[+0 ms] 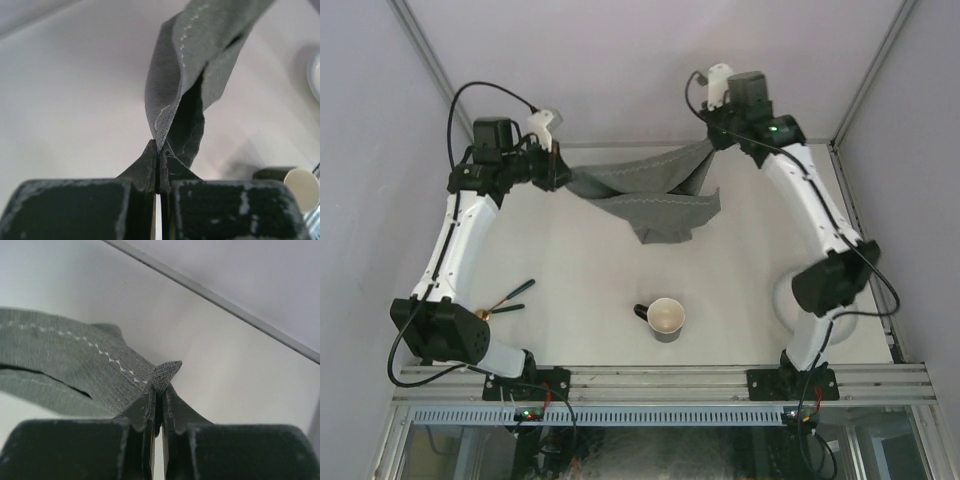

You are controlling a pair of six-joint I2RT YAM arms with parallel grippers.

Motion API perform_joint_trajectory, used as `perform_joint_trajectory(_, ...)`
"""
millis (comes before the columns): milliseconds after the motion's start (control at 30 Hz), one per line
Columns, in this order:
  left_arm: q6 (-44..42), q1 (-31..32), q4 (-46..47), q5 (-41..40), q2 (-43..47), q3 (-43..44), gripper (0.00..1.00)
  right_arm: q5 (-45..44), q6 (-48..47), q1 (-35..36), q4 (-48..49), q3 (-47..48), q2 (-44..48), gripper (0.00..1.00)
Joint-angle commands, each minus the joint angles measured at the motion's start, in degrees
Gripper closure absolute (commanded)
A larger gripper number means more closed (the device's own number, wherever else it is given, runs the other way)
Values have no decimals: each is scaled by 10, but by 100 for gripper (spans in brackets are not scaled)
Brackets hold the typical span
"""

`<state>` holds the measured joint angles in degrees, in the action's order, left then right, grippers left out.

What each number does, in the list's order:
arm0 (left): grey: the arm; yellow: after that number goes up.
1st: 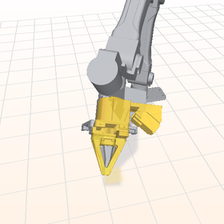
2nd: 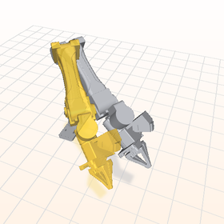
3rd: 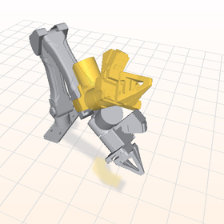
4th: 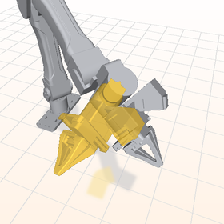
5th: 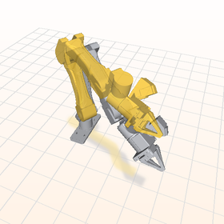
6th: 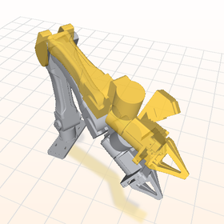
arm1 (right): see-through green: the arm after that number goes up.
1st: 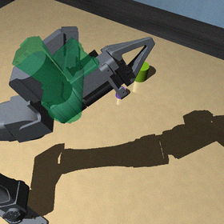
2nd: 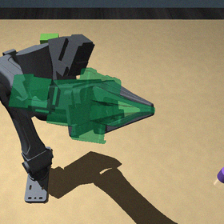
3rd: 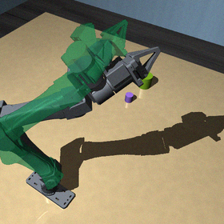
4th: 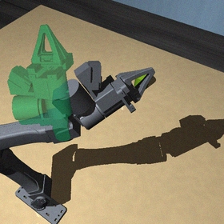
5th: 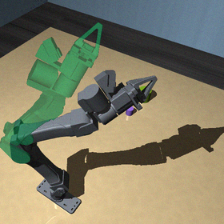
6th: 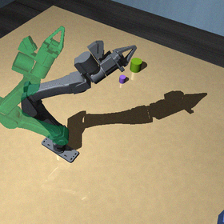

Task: Set the dinner table for one person
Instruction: Flatten out the napkin at the center of the board.

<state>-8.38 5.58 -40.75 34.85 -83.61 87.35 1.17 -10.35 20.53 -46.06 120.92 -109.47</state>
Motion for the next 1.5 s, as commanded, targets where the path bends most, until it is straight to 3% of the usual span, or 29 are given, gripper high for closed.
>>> perform_joint_trajectory(0, 35, -3, 20, -13, -11, 87, 100, -19, -19, -22, -11, -76, 123, 100)
perform_joint_trajectory(233, 40, -10, 27, -45, 22, 122, 100, -18, -47, -50, 0, -171, 294, 100)
perform_joint_trajectory(567, 32, -34, -12, -49, 100, 216, 100, 88, -54, -140, -13, -131, 419, 100)
perform_joint_trajectory(833, 7, -35, -40, -70, 191, 223, 100, 167, -39, -197, -30, -110, 485, 100)
perform_joint_trajectory(1100, -20, -35, -44, -84, 175, 179, 100, 188, -18, -203, 10, -158, 439, 100)
perform_joint_trajectory(1333, -38, -40, 3, -87, 60, 165, 100, 179, -23, -203, 80, -189, 315, 100)
perform_joint_trajectory(1467, -32, -42, 22, -72, -26, 205, 100, 170, -29, -205, 106, -145, 220, 100)
